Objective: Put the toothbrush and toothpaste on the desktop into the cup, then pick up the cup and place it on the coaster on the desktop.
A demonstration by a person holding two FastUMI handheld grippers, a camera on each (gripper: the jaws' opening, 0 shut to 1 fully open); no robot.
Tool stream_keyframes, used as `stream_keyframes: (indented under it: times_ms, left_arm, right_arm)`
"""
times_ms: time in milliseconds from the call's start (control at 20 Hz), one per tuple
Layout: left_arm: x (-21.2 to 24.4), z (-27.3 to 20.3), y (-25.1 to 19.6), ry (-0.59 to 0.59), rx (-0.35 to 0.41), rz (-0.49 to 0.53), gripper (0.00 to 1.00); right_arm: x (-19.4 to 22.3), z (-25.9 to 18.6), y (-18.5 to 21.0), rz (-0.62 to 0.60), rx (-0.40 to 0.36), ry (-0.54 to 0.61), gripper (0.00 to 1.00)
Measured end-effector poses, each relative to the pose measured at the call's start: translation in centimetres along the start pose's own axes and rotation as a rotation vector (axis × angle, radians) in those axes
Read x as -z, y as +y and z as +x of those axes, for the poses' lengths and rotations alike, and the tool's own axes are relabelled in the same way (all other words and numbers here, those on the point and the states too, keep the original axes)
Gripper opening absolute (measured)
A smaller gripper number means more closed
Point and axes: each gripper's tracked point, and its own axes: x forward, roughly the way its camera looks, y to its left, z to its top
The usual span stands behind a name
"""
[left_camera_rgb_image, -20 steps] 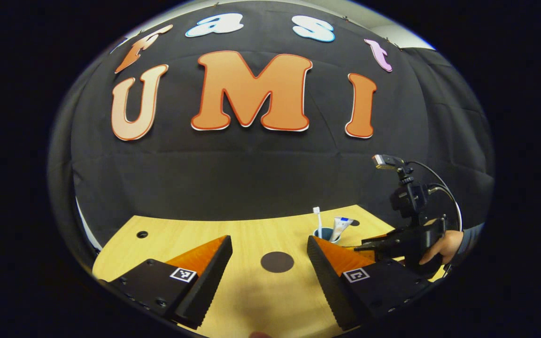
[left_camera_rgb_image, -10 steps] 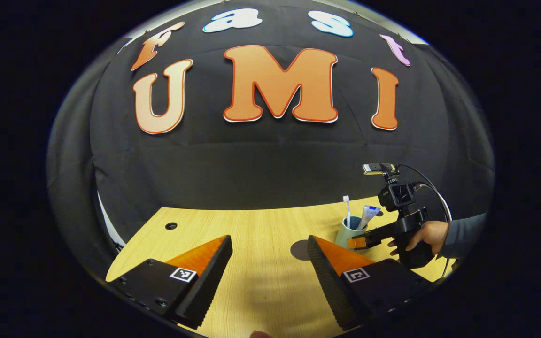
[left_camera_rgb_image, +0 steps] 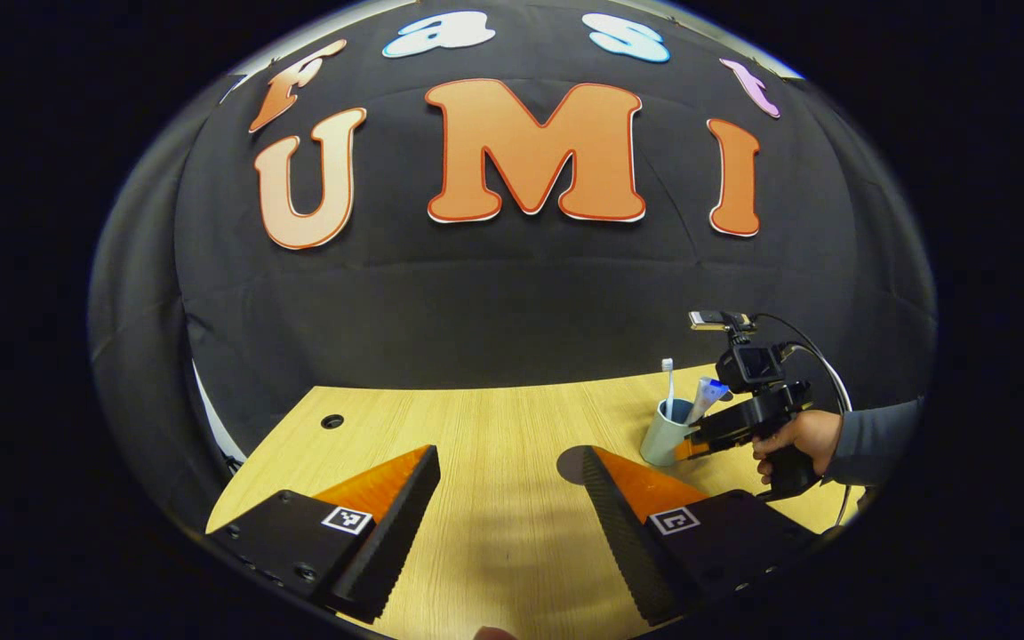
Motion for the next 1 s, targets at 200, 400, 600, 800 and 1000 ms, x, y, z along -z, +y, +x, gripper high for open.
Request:
stream_keyframes:
  times_ms: [200,400,600,800,1000]
  left_arm:
    - [0.1,-0.8,-0.2,0.008,0.004,-0.008,0.97]
    - [0.5,-1.7,1.1,0.012,-0.020,-0.030,0.97]
    - [1.3,-2.9,3.2,0.018,-0.063,-0.050,0.97]
    - [2.3,-4.0,5.4,0.031,-0.105,-0.066,0.97]
    - [2.7,-4.2,6.2,0.047,-0.127,-0.076,0.97]
  right_arm:
    - [-0.8,-1.1,0.5,-0.059,-0.034,-0.019,0.16]
    - [-2.1,-2.7,1.3,-0.125,-0.068,-0.042,0.16]
    - [-3.2,-4.2,2.3,-0.174,-0.088,-0.064,0.15]
    - [-2.9,-3.7,2.8,-0.201,-0.104,-0.043,0.15]
    - [-3.4,-4.2,2.2,-0.243,-0.096,-0.028,0.15]
